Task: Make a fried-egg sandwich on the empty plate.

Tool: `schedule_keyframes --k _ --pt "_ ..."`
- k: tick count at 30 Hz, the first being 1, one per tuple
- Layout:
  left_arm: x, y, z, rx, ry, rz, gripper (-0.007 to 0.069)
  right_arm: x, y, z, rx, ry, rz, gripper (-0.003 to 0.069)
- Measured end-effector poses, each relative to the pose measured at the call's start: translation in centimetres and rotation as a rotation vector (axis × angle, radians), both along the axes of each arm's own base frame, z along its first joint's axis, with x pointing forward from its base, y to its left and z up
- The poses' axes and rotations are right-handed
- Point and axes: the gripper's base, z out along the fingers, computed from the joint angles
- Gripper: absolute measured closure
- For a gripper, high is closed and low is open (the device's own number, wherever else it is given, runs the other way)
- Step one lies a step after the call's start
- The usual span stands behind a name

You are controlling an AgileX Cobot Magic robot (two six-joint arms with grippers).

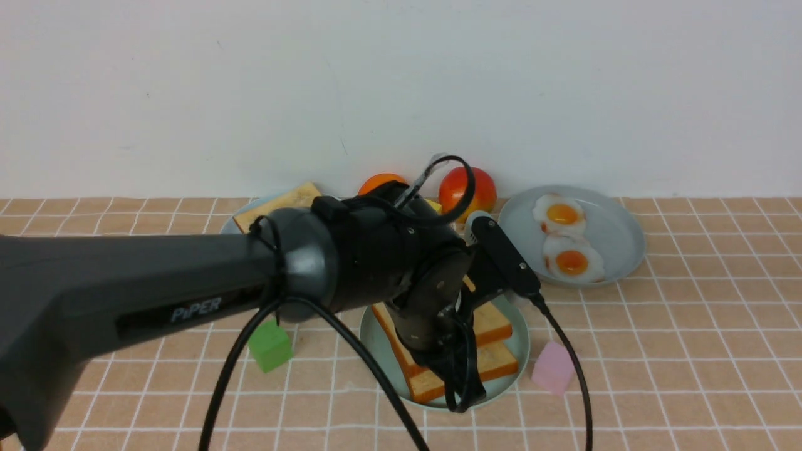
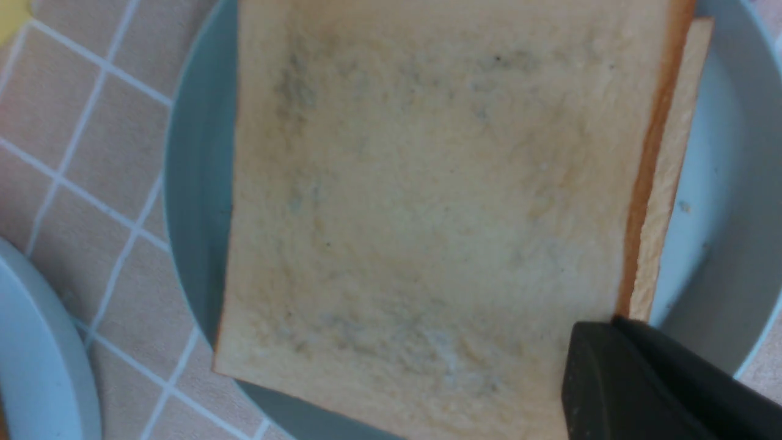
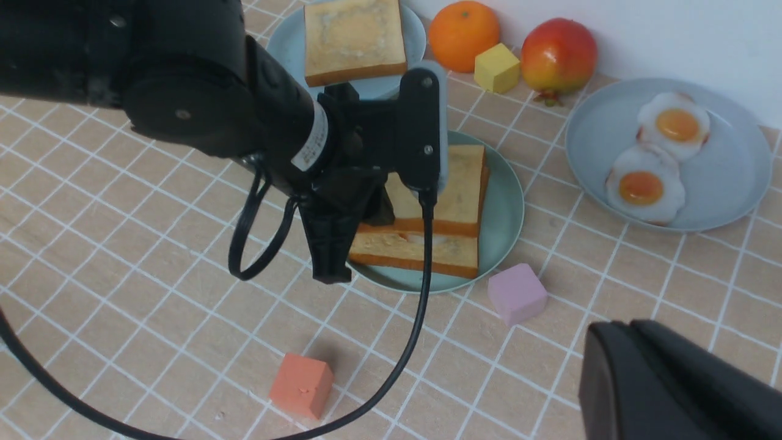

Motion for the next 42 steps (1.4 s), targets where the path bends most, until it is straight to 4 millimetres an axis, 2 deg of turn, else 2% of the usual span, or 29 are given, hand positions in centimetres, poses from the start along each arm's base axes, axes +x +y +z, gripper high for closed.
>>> schedule_keyframes --k 4,6,9,10,13,16,18,21,23,24,25,26,27,28,29,31,32,34,35,36,37,38,39,40,41,42 --pt "0.0 0.0 0.0 -0.005 0.0 0.001 0.0634 0.0 0.0 0.0 0.0 0.0 0.0 0.0624" --pt "0.0 0.0 0.0 -0.007 0.001 0.002 0.0599 0.0 0.0 0.0 0.0 0.0 0.0 0.0624" --pt "0.0 -0.1 0.1 -0.011 0.004 0.004 0.0513 0.0 0.0 0.0 0.0 0.0 0.0 0.062" --pt "0.0 -0.1 0.1 -0.011 0.005 0.004 0.0506 0.0 0.0 0.0 0.0 0.0 0.0 0.062" --pt "-0.1 0.0 0.3 -0.02 0.006 0.008 0.0361 0.0 -0.1 0.0 -0.014 -0.002 -0.006 0.0617" --pt "-0.4 0.1 1.3 -0.044 0.002 0.015 0.0266 0.1 -0.2 -0.1 -0.024 -0.004 -0.011 0.0616" --pt "-0.7 0.3 2.4 -0.074 -0.002 0.024 0.0243 0.1 -0.2 -0.1 -0.024 -0.004 -0.011 0.0616" --pt "-1.7 0.9 5.7 -0.174 -0.007 0.068 0.0267 0.1 -0.2 -0.1 -0.024 -0.005 -0.011 0.0616" --pt "-3.3 2.2 10.2 -0.307 -0.029 0.119 0.0363 0.1 -0.2 -0.1 -0.021 -0.002 -0.013 0.0616" --pt "-3.5 2.3 10.7 -0.321 -0.029 0.123 0.0372 0.1 -0.2 -0.1 -0.02 -0.001 -0.014 0.0616" --pt "-4.7 3.3 13.2 -0.394 -0.054 0.134 0.0451 0.0 -0.2 -0.1 -0.018 0.006 -0.017 0.0616" --pt "-5.3 3.9 14.5 -0.429 -0.071 0.134 0.0487 0.0 -0.2 -0.1 -0.016 0.011 -0.02 0.0616" --pt "-7.5 6.0 17.8 -0.539 -0.131 0.128 0.0582 -0.1 -0.3 -0.3 -0.023 0.037 -0.025 0.0616" --pt "-7.7 6.3 18.3 -0.554 -0.144 0.125 0.0592 -0.1 -0.3 -0.4 -0.025 0.04 -0.026 0.0616" --pt "-9.6 8.1 19.9 -0.633 -0.19 0.116 0.0638 -0.3 -0.4 -0.6 -0.034 0.07 -0.028 0.0616" --pt "-12.1 10.6 21.1 -0.723 -0.248 0.105 0.0638 -0.7 -0.6 -0.8 -0.051 0.105 -0.044 0.0616" --pt "-14.0 12.5 21.6 -0.786 -0.29 0.097 0.0638 -1.2 -0.8 -0.9 -0.054 0.116 -0.062 0.0616" --pt "-15.8 14.3 20.6 -0.833 -0.319 0.092 0.0638 -2.1 -1.2 -0.8 -0.049 0.111 -0.097 0.0621" --pt "-17.7 16.2 19.7 -0.895 -0.36 0.084 0.0638 -2.9 -1.5 -0.8 -0.038 0.095 -0.122 0.0629" --pt "-17.6 16.2 19.3 -0.891 -0.356 0.086 0.0638 -3.2 -1.6 -0.7 -0.033 0.088 -0.13 0.0632" --pt "-19.0 17.7 18.3 -0.949 -0.396 0.081 0.0638 -4.1 -1.8 -0.9 -0.019 0.067 -0.15 0.0645" --pt "-20.0 18.7 16.2 -0.978 -0.407 0.085 0.0638 -5.1 -2.1 -1.1 -0.009 0.04 -0.167 0.0655" --pt "-20.6 19.4 15.6 -1.014 -0.432 0.082 0.0638 -5.6 -2.2 -1.4 0.001 0.031 -0.181 0.0659" --pt "-21.3 20.1 13.4 -1.033 -0.442 0.086 0.0638 -6.4 -2.5 -1.7 0.016 0.008 -0.2 0.0659" --pt "-21.7 20.6 12.8 -1.062 -0.464 0.083 0.0638 -6.7 -2.6 -2.1 0.027 0.002 -0.21 0.0659" --pt "-22.3 21.2 10.8 -1.078 -0.48 0.082 0.0638 -7.4 -2.7 -2.6 0.059 -0.02 -0.233 0.0659"
